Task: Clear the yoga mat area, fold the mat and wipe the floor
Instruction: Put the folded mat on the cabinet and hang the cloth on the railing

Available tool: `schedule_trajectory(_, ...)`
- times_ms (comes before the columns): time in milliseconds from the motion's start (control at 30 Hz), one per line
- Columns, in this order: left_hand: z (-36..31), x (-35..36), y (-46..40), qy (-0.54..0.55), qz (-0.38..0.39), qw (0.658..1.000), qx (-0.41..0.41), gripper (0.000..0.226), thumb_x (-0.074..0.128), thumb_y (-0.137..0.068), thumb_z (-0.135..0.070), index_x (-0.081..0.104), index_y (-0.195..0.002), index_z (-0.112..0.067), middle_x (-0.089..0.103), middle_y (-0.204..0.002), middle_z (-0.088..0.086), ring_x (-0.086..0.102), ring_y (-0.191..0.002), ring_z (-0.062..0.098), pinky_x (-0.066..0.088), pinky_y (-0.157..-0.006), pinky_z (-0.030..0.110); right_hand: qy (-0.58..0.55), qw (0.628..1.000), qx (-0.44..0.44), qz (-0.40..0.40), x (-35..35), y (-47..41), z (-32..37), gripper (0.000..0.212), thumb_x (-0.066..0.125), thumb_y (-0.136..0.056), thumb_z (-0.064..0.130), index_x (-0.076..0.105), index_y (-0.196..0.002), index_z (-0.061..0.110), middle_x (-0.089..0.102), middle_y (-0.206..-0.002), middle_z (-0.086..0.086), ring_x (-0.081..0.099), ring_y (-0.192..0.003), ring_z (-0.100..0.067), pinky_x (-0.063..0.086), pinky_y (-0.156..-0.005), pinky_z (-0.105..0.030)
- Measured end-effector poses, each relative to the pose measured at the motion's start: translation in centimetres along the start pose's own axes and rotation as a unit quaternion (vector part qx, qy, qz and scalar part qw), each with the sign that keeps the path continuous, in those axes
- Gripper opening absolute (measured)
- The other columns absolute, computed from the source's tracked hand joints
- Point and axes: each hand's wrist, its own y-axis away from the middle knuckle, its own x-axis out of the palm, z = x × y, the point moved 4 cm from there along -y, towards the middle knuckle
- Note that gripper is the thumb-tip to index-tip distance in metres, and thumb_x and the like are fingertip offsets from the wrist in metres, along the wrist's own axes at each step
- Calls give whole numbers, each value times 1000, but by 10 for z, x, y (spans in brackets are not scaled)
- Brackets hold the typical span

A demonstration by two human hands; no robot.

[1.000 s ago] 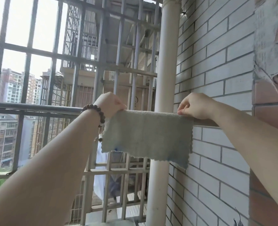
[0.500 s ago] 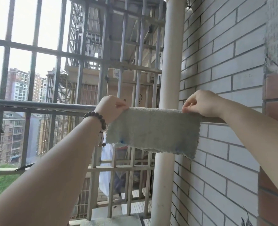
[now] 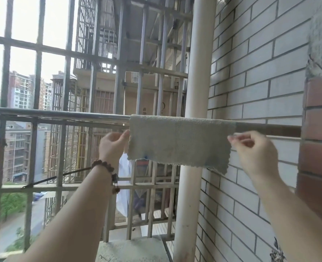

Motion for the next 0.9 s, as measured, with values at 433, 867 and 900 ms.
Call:
schedule_trajectory(433, 30, 18, 9, 258, 97, 953, -125, 15, 66, -87, -12, 64, -99, -3, 68, -109, 13, 66, -100, 23, 54, -88, 35, -281, 928, 207, 128, 42, 15, -58, 8, 64, -88, 10, 67, -80, 8, 71, -82, -8, 67, -80, -28, 58, -78, -41)
schedule_trajectory(867, 33, 1, 15, 83, 1, 996, -30, 16, 73, -83, -12, 67, -98, -12, 71, -95, 5, 68, -94, 23, 55, -87, 36, -203, 963, 172, 53, 38, 30, -61, 23, 66, -86, 5, 49, -99, 15, 70, -83, -15, 70, -64, -30, 59, -74, -43)
schedule_trajectory(900, 31, 0, 17, 50, -12, 999, -15, 19, 73, -84, -14, 66, -102, -14, 71, -96, 2, 68, -93, 21, 55, -87, 37, -185, 968, 164, 50, 37, 31, -59, 28, 67, -86, 9, 49, -106, 17, 70, -88, -11, 70, -71, -30, 57, -78, -43)
